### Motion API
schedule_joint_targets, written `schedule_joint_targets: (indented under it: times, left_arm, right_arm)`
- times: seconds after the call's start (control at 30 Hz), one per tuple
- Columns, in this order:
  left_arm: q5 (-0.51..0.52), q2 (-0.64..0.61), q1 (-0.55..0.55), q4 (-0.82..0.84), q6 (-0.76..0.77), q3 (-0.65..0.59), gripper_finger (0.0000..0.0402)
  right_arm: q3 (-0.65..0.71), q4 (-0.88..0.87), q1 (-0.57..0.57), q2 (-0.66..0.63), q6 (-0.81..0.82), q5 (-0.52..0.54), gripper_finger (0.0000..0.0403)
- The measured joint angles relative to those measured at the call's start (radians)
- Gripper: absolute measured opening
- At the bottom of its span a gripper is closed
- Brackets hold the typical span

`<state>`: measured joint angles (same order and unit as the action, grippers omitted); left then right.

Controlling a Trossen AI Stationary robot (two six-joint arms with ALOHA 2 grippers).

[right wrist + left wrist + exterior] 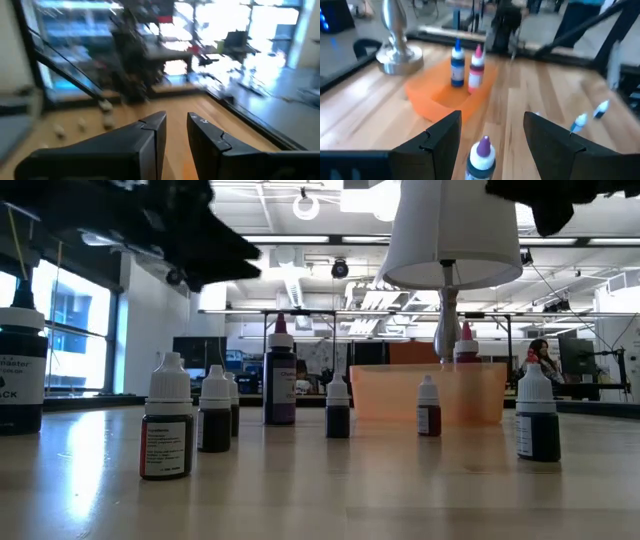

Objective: Pick & Place food coloring
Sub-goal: Put the large purple food coloring bottle into the orange container

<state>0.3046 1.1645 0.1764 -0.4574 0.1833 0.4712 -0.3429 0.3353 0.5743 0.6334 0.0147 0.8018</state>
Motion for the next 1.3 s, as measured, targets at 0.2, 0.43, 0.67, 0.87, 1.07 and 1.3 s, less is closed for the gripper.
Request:
schedule_joint_targets:
  times: [0.2,0.43,0.67,0.87,1.07,1.3]
  left_arm:
    - [0.072,0.198,0.0,0.012,0.023,0.113,0.0214]
    - [0.091,0.27,0.0,0.016,0.097,0.135,0.0214]
    - [0.106,0.278,0.0,0.03,0.139,0.135,0.0213]
    - [0.105,0.278,0.0,0.086,0.178,0.135,0.0213]
    - [0.106,0.278,0.0,0.102,0.188,0.135,0.0205]
    - [0.083,0.278,0.0,0.101,0.188,0.135,0.012]
  right_arm:
    - [0.007,0.003,0.0,-0.017,-0.02,-0.094,0.0071]
    - [0.007,-0.002,0.0,-0.011,-0.016,-0.139,0.0071]
    - [0.007,-0.005,0.0,-0.011,-0.017,-0.139,0.0071]
    - [0.007,-0.005,0.0,-0.011,-0.016,-0.14,0.0071]
    - [0.007,-0.005,0.0,-0.011,-0.016,-0.14,0.0071]
    - [0.007,-0.005,0.0,-0.011,-0.016,-0.14,0.0071]
